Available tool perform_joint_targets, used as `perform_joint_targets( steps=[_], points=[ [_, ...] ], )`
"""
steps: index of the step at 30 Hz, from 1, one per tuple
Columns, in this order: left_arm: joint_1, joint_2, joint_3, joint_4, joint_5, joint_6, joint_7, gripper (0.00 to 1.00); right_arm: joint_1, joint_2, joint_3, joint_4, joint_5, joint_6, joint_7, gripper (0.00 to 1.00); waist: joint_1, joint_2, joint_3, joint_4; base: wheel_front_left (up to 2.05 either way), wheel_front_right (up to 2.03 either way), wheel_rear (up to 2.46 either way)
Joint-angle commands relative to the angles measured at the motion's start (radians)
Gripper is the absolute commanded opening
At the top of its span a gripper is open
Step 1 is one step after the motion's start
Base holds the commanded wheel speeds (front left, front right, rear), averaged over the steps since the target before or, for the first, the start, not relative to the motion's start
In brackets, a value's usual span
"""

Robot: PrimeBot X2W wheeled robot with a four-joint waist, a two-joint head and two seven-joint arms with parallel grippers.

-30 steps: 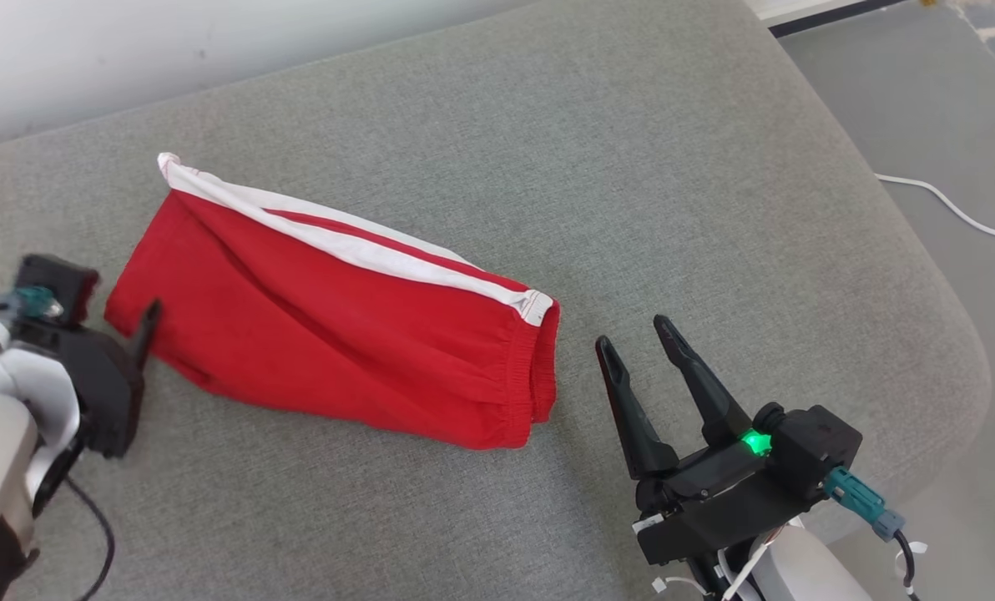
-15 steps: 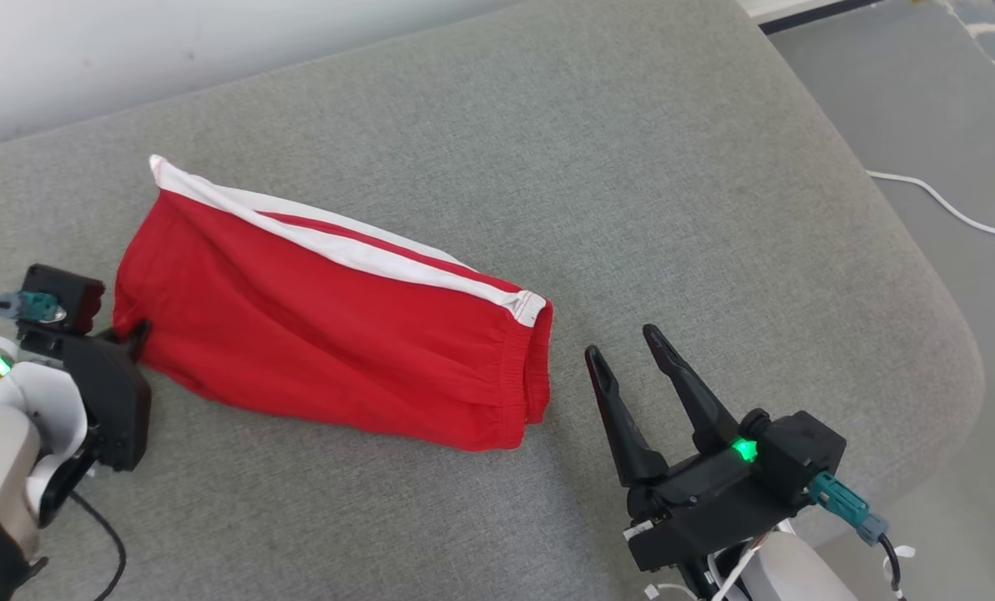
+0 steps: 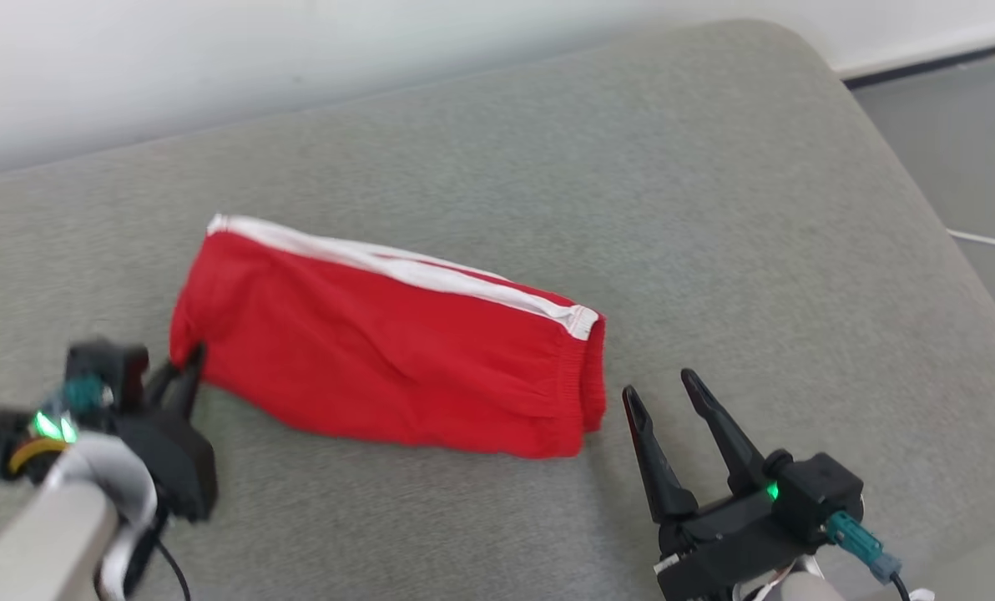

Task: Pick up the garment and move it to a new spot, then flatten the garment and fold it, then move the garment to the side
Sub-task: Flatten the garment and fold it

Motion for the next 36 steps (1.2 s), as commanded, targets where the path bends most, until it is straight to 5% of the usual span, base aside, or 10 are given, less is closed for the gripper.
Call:
perform_joint_targets(
  steps=[1,9,14,15,16,26,36],
  points=[
    [0.06,0.002,0.009,-0.038,-0.017,0.033,-0.025,0.0,0.024,0.008,-0.006,-0.003,-0.015,-0.002,-0.001,1.0,0.0,0.0,-0.036,0.048,0.0,0.0,0.0],
    [0.29,-0.01,0.039,-0.229,-0.074,0.172,-0.092,0.0,0.07,-0.007,-0.031,-0.003,-0.021,-0.002,-0.001,1.0,0.0,0.0,-0.071,0.092,0.0,0.0,0.0],
    [0.369,-0.032,0.055,-0.286,-0.092,0.217,-0.138,0.0,0.081,-0.014,-0.04,0.001,-0.022,-0.002,-0.001,1.0,0.0,0.0,-0.078,0.106,0.0,0.0,0.0],
    [0.378,-0.032,0.055,-0.286,-0.077,0.228,-0.159,0.26,0.084,-0.013,-0.045,0.002,-0.023,-0.002,-0.001,1.0,0.0,0.0,-0.08,0.11,0.0,0.0,0.0],
    [0.385,-0.034,0.052,-0.283,-0.062,0.241,-0.176,1.0,0.086,-0.012,-0.046,0.003,-0.025,-0.002,-0.001,1.0,0.0,0.0,-0.083,0.113,0.0,0.0,0.0],
    [0.443,-0.12,0.254,-0.361,0.088,0.29,-0.257,1.0,0.089,-0.032,-0.063,-0.002,-0.017,-0.002,-0.001,1.0,0.0,0.0,-0.119,0.145,0.0,0.0,0.0],
    [0.569,-0.19,0.499,-0.473,0.313,0.231,-0.256,1.0,0.116,-0.021,-0.111,-0.015,-0.026,-0.002,-0.001,1.0,0.0,0.0,-0.155,0.193,0.0,0.0,0.0]
  ],
)
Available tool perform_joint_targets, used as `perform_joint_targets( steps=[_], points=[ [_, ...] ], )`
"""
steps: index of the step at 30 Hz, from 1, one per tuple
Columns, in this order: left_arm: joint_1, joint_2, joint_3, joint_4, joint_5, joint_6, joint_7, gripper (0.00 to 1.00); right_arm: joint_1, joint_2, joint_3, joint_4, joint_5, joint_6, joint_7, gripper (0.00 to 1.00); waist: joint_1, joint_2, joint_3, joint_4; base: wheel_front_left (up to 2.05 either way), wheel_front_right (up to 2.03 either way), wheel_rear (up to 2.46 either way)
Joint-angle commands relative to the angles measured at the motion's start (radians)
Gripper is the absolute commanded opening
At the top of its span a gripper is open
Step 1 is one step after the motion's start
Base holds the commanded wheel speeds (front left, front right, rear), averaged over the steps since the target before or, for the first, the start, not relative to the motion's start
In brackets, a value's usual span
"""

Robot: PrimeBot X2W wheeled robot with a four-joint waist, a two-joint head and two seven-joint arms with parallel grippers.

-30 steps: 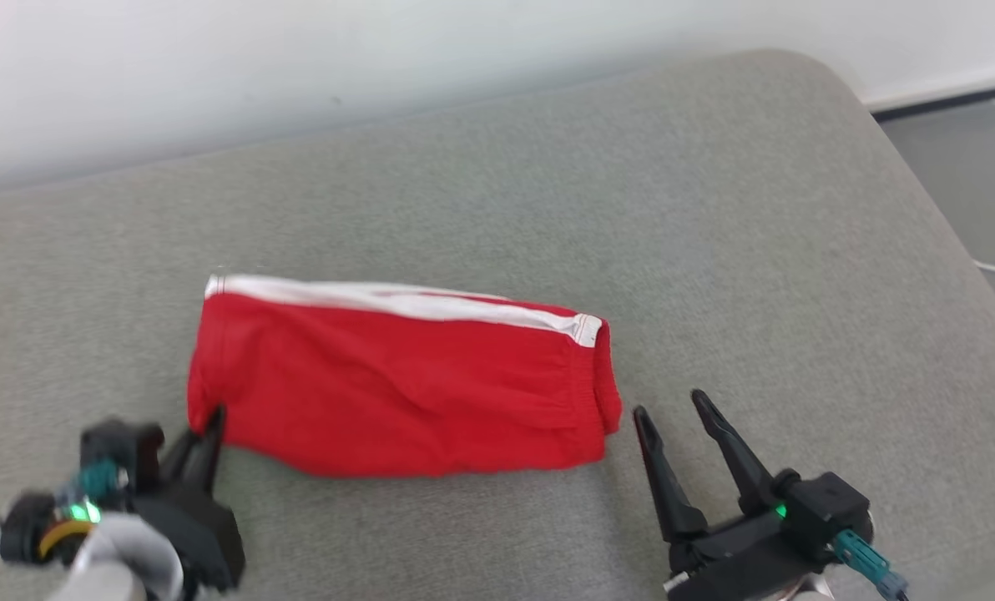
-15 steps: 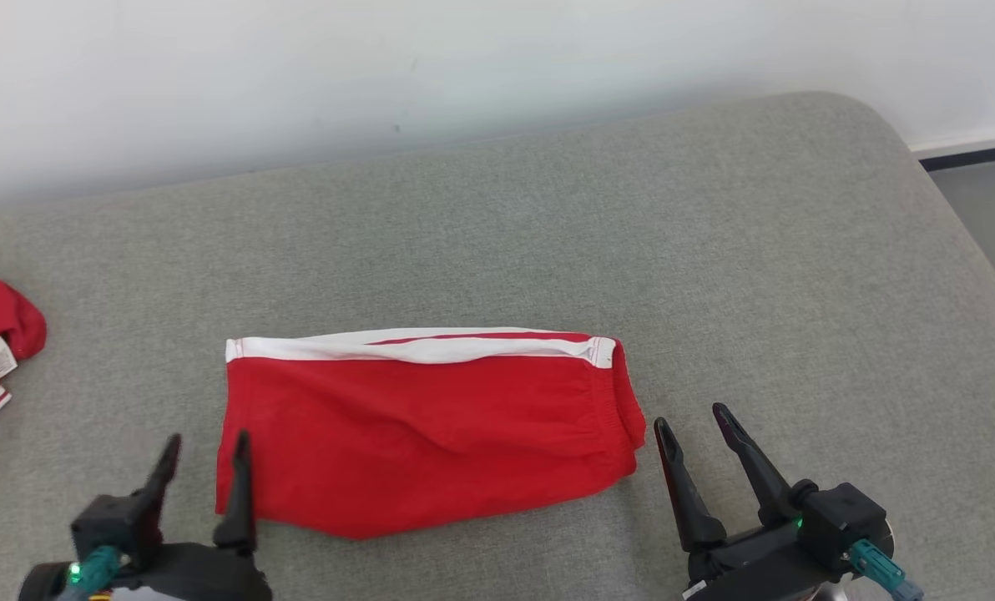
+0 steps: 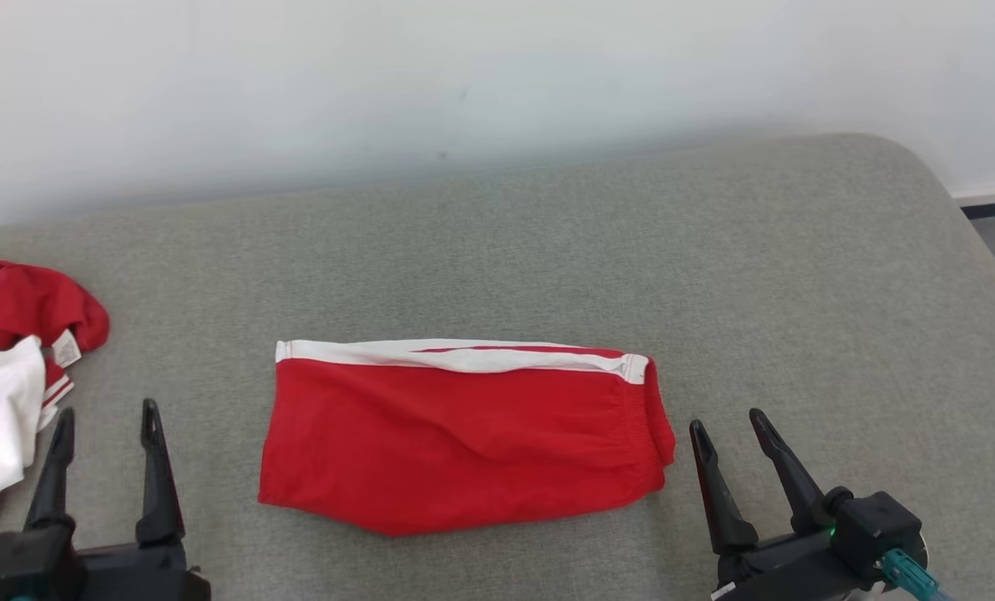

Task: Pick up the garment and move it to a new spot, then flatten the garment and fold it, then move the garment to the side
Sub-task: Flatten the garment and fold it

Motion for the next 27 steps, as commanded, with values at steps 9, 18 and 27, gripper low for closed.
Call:
perform_joint_targets(
  steps=[9,18,27],
  points=[
    [0.12,-0.103,0.121,0.034,0.118,-0.118,-0.003,1.0,0.038,0.024,-0.031,0.008,-0.007,-0.002,-0.001,1.0,0.0001,0.0,-0.042,0.045,0.0,0.0,0.0],
    [0.172,-0.156,0.179,0.103,0.192,-0.176,-0.003,1.0,0.066,0.04,-0.054,0.035,-0.011,-0.002,-0.001,1.0,0.0001,0.0,-0.069,0.069,0.0,0.0,0.0],
    [0.182,-0.195,0.187,0.142,0.26,-0.22,-0.003,1.0,0.075,0.056,-0.066,0.061,-0.033,-0.002,-0.001,1.0,0.0001,0.0,-0.081,0.091,0.0,0.0,0.0]
  ],
)
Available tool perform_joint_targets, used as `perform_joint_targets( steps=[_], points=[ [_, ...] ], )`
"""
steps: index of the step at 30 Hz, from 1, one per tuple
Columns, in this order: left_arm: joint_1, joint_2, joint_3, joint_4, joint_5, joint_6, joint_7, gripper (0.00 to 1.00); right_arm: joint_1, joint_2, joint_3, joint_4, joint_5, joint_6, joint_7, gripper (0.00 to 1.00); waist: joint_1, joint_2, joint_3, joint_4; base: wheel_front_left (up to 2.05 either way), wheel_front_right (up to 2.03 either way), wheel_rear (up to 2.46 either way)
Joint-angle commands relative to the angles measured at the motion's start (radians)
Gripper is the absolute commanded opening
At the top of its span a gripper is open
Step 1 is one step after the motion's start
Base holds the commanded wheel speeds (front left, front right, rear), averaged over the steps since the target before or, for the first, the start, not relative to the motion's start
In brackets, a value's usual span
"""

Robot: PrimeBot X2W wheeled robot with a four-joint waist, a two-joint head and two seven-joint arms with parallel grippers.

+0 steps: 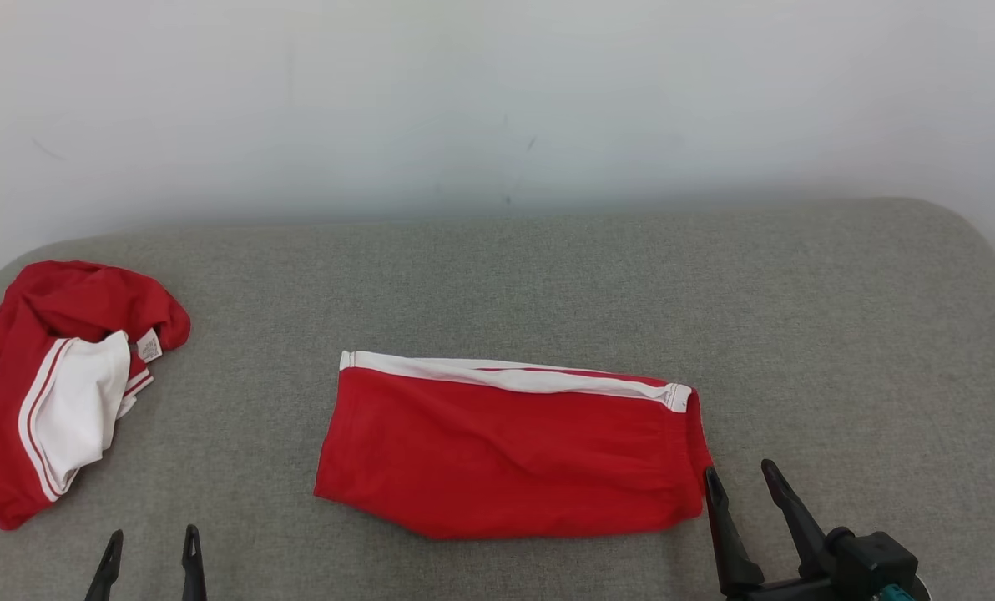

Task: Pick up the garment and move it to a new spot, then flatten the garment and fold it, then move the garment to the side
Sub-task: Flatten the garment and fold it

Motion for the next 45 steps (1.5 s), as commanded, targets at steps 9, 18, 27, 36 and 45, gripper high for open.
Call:
perform_joint_targets(
  steps=[9,18,27,36,45],
  points=[
    [0.018,-0.028,0.046,-0.019,0.039,-0.016,-0.004,1.0,0.004,0.019,-0.017,0.001,-0.032,-0.002,-0.001,1.0,0.0,0.0,-0.013,0.0,0.0,0.0,0.0],
    [0.02,-0.055,0.076,-0.041,0.055,-0.034,-0.004,1.0,-0.073,0.0,-0.036,0.065,-0.076,-0.002,0.033,1.0,0.0,0.0,-0.012,0.011,0.0,0.0,0.0],
    [-0.015,-0.082,0.064,-0.03,0.082,-0.06,-0.004,1.0,-0.249,-0.025,-0.053,0.278,-0.112,-0.002,0.139,1.0,0.0,0.0,0.003,0.048,0.0,0.0,0.0],
    [-0.051,-0.09,0.055,-0.016,0.099,-0.082,-0.004,1.0,-0.396,-0.035,-0.047,0.588,-0.104,-0.002,0.124,1.0,0.0,0.0,0.033,0.078,0.0,0.0,0.0],
    [-0.084,-0.091,0.05,0.004,0.105,-0.104,-0.003,1.0,-0.522,-0.022,-0.006,0.852,-0.009,-0.002,0.117,0.56,0.0,0.0,0.034,0.108,0.0,0.0,0.0]
  ],
)
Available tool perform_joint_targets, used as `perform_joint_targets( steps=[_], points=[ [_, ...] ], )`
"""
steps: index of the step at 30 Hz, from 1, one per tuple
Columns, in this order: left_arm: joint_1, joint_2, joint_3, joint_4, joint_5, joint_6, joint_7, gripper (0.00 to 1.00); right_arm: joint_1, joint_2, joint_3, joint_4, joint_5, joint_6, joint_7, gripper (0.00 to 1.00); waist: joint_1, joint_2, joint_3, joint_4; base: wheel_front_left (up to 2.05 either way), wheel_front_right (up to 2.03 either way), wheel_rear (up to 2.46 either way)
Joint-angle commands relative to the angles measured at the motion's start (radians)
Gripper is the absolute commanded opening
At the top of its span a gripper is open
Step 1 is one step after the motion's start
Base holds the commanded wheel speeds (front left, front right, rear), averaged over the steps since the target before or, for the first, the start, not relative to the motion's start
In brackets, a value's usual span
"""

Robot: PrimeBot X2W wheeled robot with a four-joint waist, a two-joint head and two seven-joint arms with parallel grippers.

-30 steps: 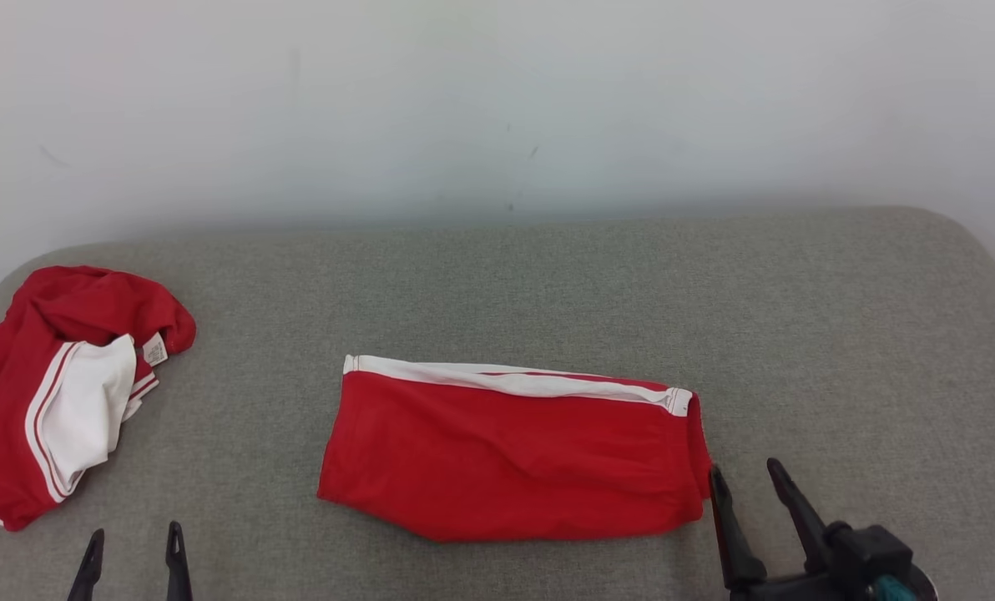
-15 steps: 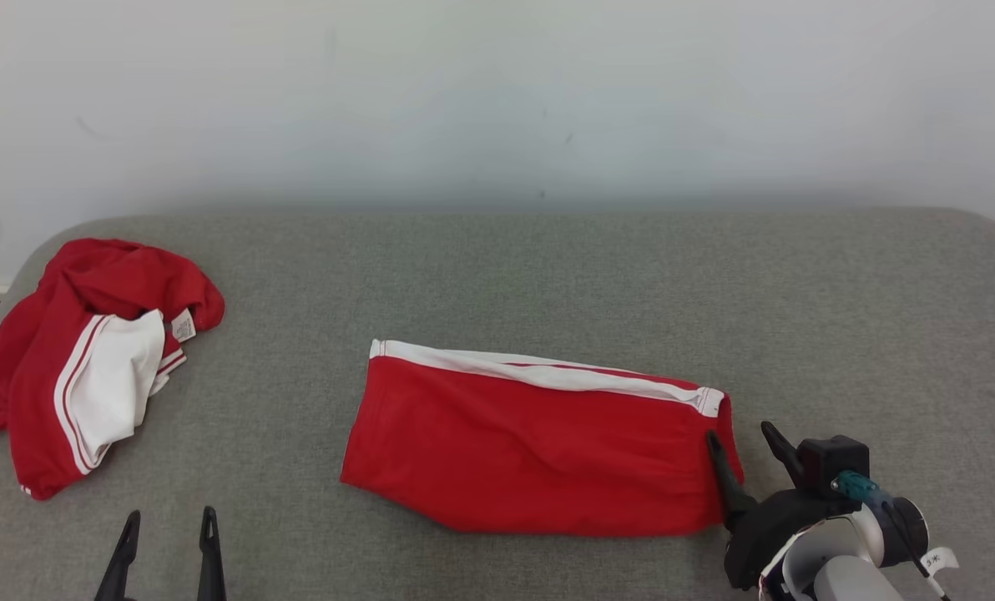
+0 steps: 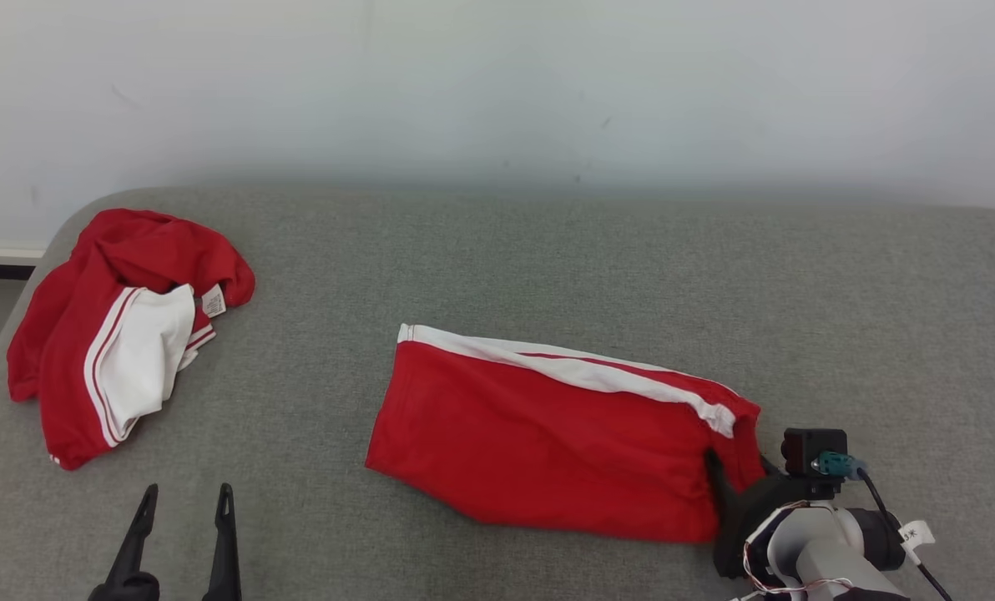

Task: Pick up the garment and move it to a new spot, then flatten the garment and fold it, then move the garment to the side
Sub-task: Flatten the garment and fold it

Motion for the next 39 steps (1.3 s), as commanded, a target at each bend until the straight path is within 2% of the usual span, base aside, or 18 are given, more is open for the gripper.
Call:
perform_joint_targets(
  steps=[1,2,5,9,15,16,19,24,30,34,39],
  points=[
    [-0.014,-0.001,0.001,0.004,0.0,-0.003,-0.004,1.0,-0.012,0.009,0.01,0.017,0.018,-0.002,-0.005,0.11,-0.0001,-0.0001,-0.002,0.006,0.0,0.0,0.0],
    [-0.017,0.0,0.002,0.007,-0.001,-0.006,-0.004,1.0,-0.019,0.009,0.019,0.033,0.03,-0.002,-0.005,0.0,-0.0001,-0.0001,-0.003,0.007,0.0,0.0,0.0],
    [-0.015,-0.003,0.01,0.013,-0.01,-0.011,-0.004,1.0,-0.041,-0.007,0.037,0.066,0.06,-0.002,-0.016,0.0,-0.0001,-0.0001,-0.007,0.006,0.0,0.0,0.0],
    [-0.002,-0.004,0.016,0.013,-0.004,-0.016,-0.004,1.0,-0.065,-0.06,0.063,0.084,0.087,-0.002,-0.044,0.0,-0.0001,-0.0001,-0.016,-0.005,0.0,0.0,0.0],
    [0.012,-0.009,0.033,0.01,0.004,-0.007,-0.003,1.0,-0.084,-0.196,0.101,0.084,0.134,-0.002,-0.044,0.0,-0.0001,-0.0001,-0.03,-0.033,0.0,0.0,0.0],
    [0.02,-0.012,0.041,0.003,0.006,-0.003,-0.003,1.0,-0.092,-0.236,0.114,0.08,0.15,-0.002,-0.03,0.0,-0.0001,-0.0001,-0.033,-0.047,0.0,0.0,0.0],
    [0.033,-0.015,0.054,-0.005,0.001,0.003,-0.004,1.0,-0.103,-0.26,0.136,0.059,0.199,-0.002,0.012,0.0,-0.0001,-0.0001,-0.037,-0.067,0.0,0.0,0.0],
    [0.054,-0.024,0.077,-0.013,-0.008,0.011,-0.004,1.0,-0.101,-0.23,0.175,-0.065,0.371,-0.002,0.123,0.0,-0.0001,-0.0001,-0.042,-0.098,0.0,0.0,0.0],
    [0.054,-0.03,0.086,-0.013,-0.008,0.009,-0.004,1.0,-0.064,-0.217,0.213,-0.296,0.641,-0.002,0.304,0.0,-0.0001,-0.0001,-0.038,-0.12,0.0,0.0,0.0],
    [0.041,-0.036,0.085,-0.01,-0.007,0.006,-0.004,1.0,-0.055,-0.204,0.226,-0.378,0.724,-0.002,0.365,0.0,-0.0001,-0.0001,-0.034,-0.122,0.0,0.0,0.0],
    [0.023,-0.046,0.072,-0.004,0.002,0.001,-0.004,1.0,-0.069,-0.152,0.227,-0.418,0.806,-0.002,0.441,0.0,-0.0001,-0.0001,-0.027,-0.108,0.0,0.0,0.0]
  ],
)
